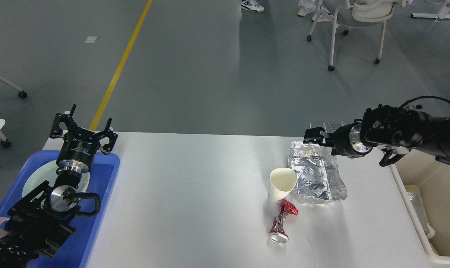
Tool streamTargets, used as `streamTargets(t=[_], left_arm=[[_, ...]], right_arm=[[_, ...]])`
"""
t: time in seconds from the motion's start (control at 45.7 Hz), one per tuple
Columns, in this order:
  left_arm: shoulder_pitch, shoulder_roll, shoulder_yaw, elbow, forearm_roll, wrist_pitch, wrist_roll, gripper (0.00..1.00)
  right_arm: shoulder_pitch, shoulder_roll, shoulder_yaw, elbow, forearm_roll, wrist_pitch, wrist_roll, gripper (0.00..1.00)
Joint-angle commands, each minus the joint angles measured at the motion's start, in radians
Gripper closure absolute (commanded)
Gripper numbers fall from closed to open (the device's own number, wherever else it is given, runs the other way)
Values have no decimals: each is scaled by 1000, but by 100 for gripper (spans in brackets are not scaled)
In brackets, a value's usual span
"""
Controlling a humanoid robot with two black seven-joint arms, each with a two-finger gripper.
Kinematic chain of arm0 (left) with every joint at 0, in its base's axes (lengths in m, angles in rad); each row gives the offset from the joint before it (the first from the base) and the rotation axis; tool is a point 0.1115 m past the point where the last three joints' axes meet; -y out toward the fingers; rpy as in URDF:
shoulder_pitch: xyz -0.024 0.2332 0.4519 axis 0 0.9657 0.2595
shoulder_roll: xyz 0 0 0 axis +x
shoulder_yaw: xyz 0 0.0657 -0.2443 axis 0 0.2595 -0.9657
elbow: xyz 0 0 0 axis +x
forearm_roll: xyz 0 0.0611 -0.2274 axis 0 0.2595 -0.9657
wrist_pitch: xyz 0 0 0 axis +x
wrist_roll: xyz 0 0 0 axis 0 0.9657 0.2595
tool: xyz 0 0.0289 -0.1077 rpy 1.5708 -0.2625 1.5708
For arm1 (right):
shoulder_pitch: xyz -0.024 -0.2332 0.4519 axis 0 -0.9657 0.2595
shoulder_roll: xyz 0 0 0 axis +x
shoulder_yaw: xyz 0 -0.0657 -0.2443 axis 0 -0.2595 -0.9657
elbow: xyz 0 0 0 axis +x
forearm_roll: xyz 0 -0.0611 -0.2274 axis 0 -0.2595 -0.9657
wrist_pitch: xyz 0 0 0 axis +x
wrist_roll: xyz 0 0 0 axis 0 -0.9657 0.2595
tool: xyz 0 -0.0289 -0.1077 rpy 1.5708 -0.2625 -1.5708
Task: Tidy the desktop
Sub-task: 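Move the right gripper over the crumpled foil packet, then grasp the foil packet with the right gripper and lift it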
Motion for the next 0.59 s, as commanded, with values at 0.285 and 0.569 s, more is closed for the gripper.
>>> streamTargets(t=[0.285, 0.569], left_arm=[[0, 0, 0, 1, -1, 0, 0, 2], [0, 0, 0, -1, 0, 0, 0, 2]], right_arm=[[-244, 1, 20, -142, 2, -121, 6, 0], [-313, 3, 25, -160, 1, -194, 14, 36]])
